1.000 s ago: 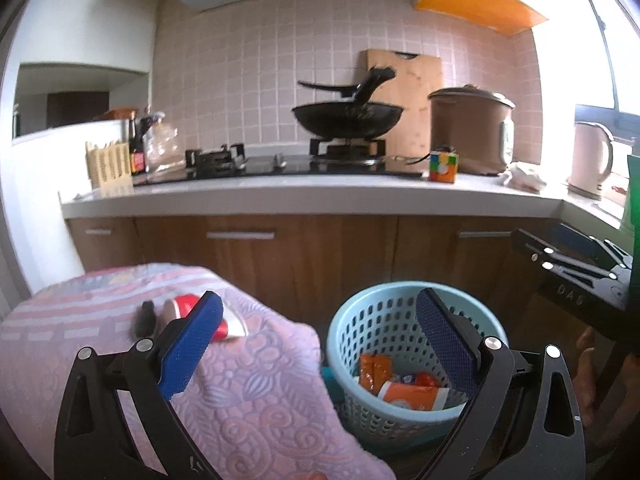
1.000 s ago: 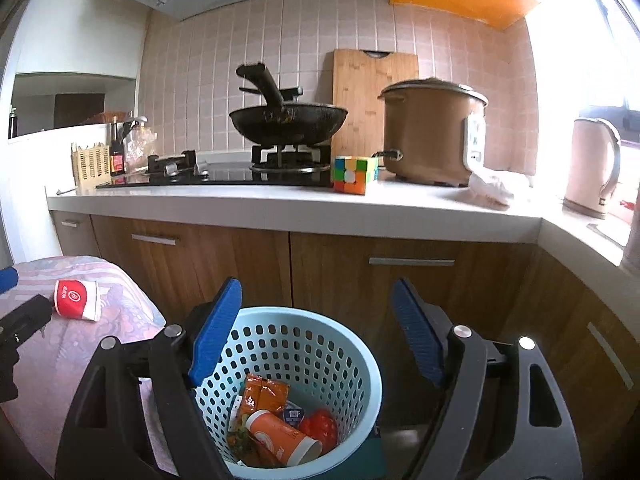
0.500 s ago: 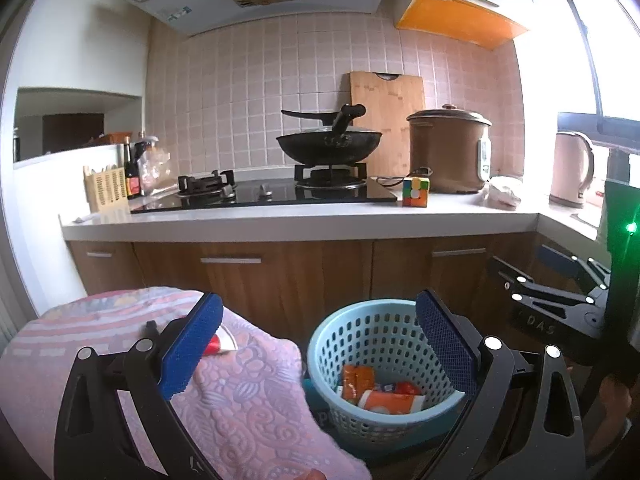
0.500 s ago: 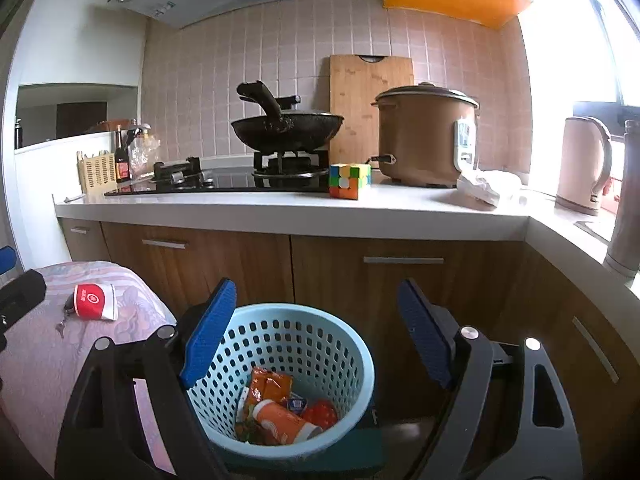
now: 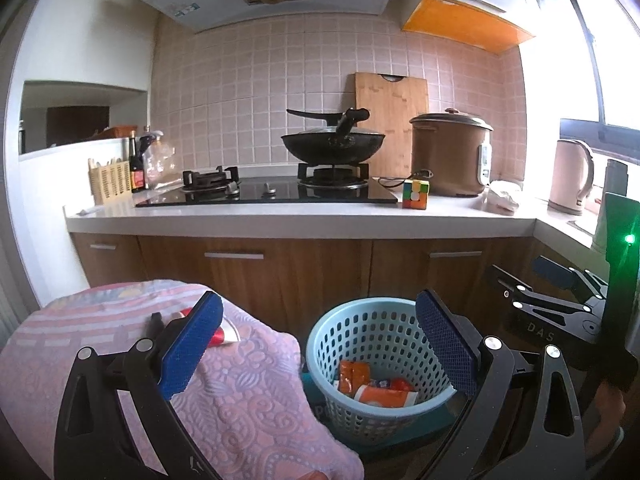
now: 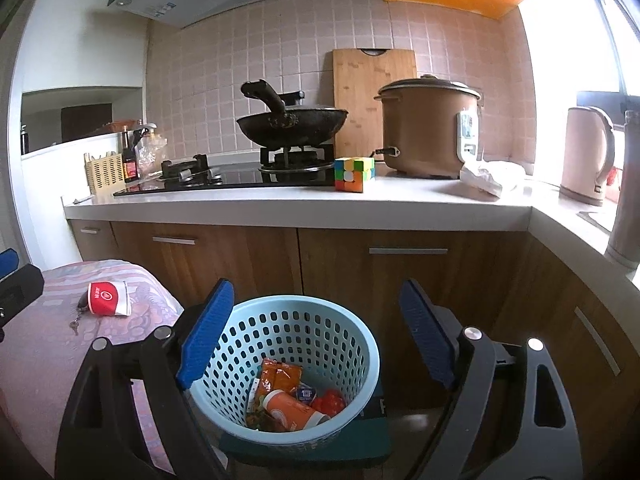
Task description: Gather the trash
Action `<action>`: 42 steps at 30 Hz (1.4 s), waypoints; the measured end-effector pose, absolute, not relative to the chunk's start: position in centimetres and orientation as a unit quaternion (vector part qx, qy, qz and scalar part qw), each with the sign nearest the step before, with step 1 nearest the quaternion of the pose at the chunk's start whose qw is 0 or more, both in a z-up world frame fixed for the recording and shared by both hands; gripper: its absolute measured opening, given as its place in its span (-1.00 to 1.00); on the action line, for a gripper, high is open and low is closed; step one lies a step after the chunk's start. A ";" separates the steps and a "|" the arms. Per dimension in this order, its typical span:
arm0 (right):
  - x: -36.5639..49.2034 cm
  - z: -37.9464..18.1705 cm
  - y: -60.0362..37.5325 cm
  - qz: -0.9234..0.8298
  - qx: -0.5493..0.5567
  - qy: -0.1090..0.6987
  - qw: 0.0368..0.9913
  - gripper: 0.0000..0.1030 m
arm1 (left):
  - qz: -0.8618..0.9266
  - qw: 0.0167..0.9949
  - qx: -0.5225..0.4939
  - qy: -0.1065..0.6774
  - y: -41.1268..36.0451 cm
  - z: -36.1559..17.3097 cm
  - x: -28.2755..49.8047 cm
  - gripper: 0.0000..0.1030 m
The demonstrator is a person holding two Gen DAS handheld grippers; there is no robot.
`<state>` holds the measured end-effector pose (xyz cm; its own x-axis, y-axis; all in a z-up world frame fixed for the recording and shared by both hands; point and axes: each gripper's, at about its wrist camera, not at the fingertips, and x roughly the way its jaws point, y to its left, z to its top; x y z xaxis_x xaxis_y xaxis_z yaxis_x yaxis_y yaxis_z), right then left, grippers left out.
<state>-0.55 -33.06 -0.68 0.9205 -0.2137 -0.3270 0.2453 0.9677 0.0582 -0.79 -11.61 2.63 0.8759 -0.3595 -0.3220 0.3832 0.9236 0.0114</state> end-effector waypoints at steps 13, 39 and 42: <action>-0.8 -0.6 -32.6 -0.111 0.049 0.164 0.979 0.62 | -0.189 0.967 0.025 0.167 -11.0 2.7 -0.8 0.83; -0.4 -0.5 -30.4 -0.098 0.030 0.173 0.980 0.65 | -0.174 0.968 0.021 0.180 -9.6 2.4 -1.2 0.83; -0.5 -0.5 -30.1 -0.097 0.028 0.174 0.980 0.65 | -0.169 0.968 0.022 0.183 -9.6 2.4 -1.1 0.83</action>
<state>-0.49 -30.13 -0.49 0.9209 -0.1802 -0.3458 0.1993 0.9797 0.0203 -1.08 -9.55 2.42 0.8754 -0.3194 -0.3627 0.3356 0.9418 -0.0194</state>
